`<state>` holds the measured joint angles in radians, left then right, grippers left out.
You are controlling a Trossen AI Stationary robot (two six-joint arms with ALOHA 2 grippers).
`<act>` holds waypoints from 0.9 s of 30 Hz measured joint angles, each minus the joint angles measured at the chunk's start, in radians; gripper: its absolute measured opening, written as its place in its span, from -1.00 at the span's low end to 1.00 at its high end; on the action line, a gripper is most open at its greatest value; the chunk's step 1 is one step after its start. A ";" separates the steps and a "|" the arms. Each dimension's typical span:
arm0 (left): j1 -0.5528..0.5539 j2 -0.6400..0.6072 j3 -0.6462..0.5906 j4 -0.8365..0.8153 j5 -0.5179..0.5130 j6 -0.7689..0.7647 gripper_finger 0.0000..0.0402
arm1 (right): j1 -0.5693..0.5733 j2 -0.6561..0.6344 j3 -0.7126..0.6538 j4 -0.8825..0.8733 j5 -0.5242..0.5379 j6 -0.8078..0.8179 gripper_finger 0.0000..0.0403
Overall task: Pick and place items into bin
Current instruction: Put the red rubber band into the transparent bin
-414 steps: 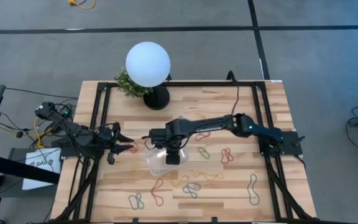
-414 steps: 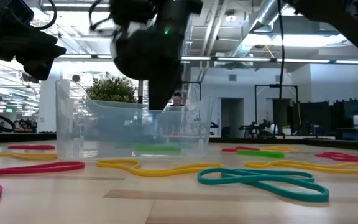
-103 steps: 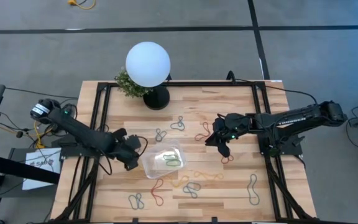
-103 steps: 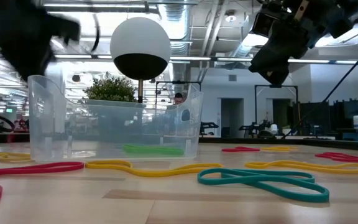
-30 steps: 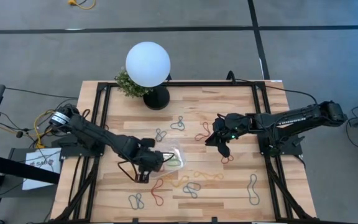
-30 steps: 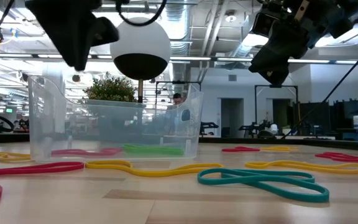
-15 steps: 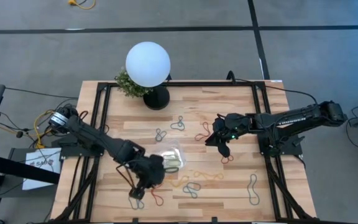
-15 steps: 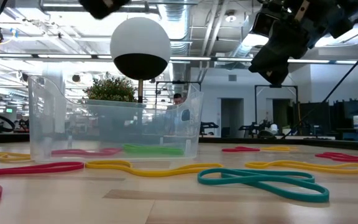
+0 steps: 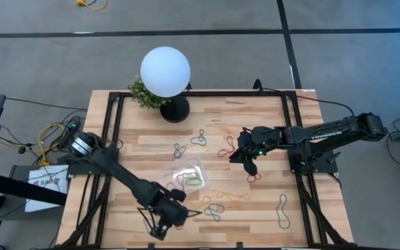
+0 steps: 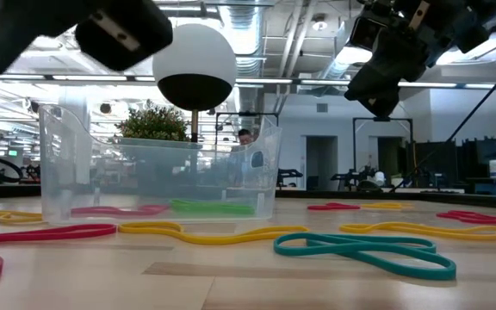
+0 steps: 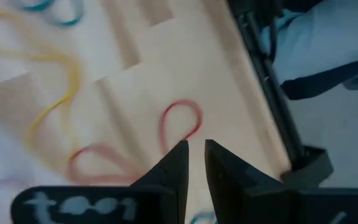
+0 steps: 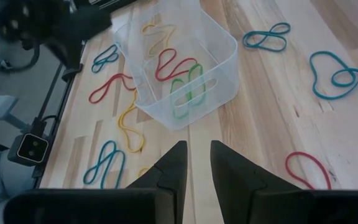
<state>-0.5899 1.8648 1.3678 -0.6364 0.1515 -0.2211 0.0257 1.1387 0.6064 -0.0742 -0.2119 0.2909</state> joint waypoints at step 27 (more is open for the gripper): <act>-0.046 0.196 0.002 0.140 -0.026 -0.090 -0.79 | 0.066 0.000 0.000 0.000 0.004 -0.009 -0.67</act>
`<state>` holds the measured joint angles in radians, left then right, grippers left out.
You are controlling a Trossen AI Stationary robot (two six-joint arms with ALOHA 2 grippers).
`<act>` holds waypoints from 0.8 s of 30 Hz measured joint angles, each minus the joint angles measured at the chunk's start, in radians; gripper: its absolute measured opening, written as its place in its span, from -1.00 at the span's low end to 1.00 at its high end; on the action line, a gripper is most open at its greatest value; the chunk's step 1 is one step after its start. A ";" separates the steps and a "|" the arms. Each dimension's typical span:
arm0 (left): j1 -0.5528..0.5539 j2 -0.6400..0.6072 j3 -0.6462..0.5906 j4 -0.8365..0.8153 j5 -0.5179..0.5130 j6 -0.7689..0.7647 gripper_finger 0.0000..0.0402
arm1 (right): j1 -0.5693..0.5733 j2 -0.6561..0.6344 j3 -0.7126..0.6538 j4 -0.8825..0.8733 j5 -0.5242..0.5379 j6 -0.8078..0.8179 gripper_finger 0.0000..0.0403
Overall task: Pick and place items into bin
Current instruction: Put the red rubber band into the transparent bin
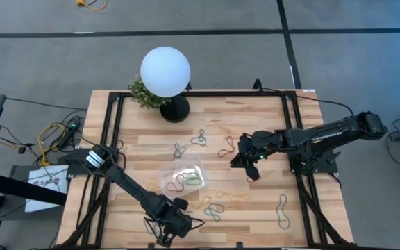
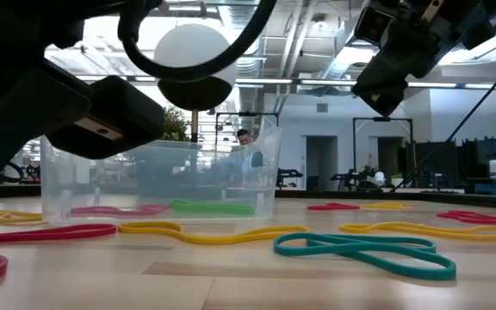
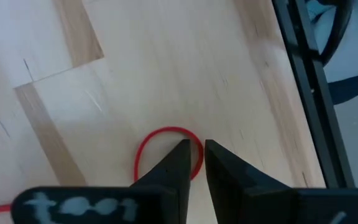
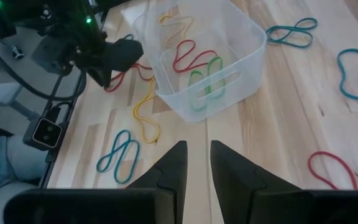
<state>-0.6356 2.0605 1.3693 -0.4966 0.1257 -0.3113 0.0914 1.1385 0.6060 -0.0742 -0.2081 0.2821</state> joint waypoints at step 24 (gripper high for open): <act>-0.071 0.000 -0.017 0.019 -0.155 -0.111 -0.94 | -0.017 0.000 0.000 0.000 -0.002 -0.097 -0.67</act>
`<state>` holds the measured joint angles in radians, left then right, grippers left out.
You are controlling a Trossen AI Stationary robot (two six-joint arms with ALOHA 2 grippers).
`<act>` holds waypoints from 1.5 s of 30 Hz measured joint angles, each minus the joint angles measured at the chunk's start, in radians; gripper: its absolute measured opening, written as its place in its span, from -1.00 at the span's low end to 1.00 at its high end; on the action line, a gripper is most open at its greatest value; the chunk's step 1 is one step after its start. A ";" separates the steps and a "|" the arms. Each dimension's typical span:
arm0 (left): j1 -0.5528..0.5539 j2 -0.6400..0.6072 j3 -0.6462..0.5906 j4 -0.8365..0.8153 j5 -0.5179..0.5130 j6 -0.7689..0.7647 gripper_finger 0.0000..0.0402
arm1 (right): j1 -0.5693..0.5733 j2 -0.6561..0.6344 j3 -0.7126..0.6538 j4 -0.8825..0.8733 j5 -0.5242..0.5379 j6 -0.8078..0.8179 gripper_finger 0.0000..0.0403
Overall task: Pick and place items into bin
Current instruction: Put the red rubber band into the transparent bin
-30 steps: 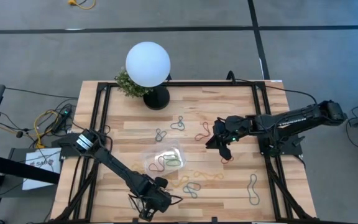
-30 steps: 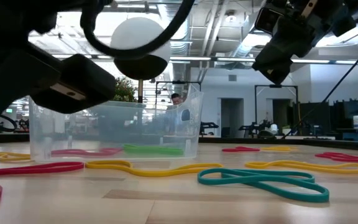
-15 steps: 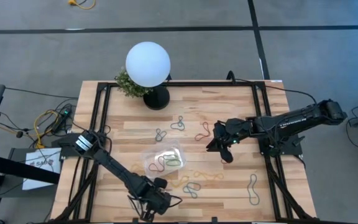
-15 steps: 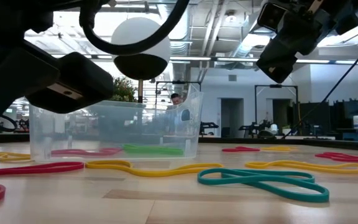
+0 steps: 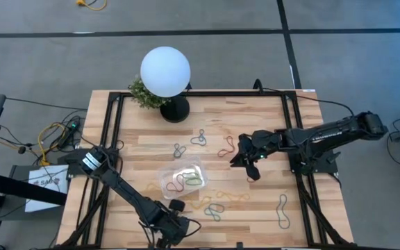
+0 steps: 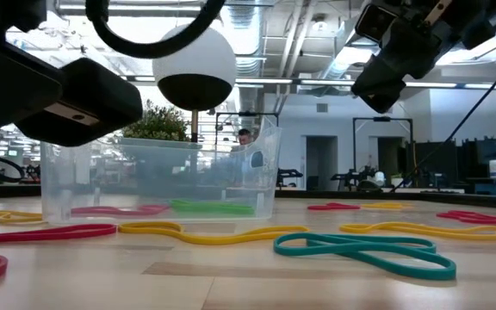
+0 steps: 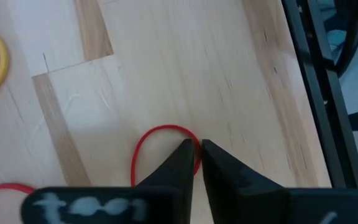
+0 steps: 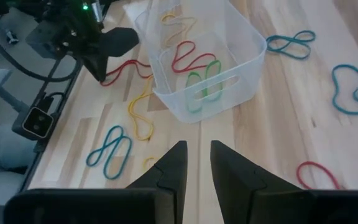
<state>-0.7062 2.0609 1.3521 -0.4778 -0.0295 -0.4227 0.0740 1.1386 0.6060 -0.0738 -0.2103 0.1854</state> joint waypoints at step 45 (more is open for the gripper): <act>0.321 -0.071 0.251 -0.879 -0.207 0.345 -1.00 | 0.404 0.000 0.000 0.006 0.299 0.407 -0.67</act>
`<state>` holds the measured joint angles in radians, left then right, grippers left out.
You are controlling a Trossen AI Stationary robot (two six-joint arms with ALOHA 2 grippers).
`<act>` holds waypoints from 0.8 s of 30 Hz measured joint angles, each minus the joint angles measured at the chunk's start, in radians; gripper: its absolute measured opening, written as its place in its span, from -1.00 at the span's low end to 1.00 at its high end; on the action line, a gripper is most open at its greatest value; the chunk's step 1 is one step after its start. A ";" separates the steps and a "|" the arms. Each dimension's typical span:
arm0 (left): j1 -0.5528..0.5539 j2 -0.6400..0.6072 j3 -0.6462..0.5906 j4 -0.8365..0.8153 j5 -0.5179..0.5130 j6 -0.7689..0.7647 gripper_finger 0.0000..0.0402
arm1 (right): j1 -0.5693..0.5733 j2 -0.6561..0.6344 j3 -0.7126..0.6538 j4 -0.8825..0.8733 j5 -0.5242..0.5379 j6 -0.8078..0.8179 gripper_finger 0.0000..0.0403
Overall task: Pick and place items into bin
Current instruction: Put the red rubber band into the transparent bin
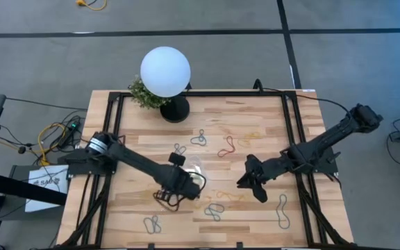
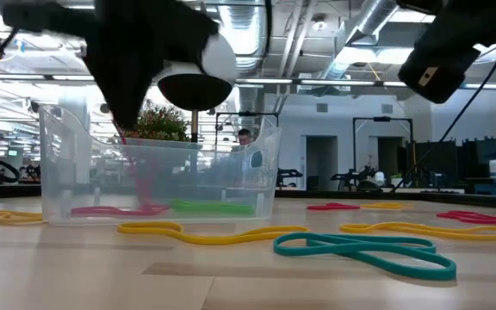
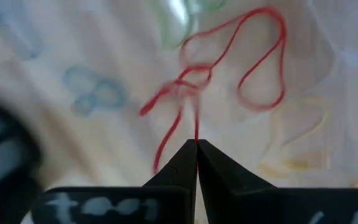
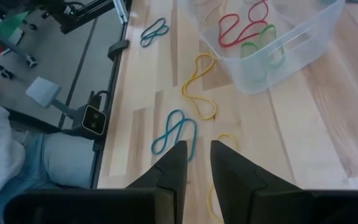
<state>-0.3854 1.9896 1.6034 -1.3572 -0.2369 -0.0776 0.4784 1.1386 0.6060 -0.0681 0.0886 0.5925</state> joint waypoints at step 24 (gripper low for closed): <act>0.023 -0.001 -0.071 0.119 0.119 -0.068 -0.65 | 0.014 0.000 0.000 0.001 0.074 0.056 -0.67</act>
<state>-0.3626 1.9888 1.5322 -1.2383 -0.1181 -0.1454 0.4928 1.1389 0.6060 -0.0673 0.1627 0.6484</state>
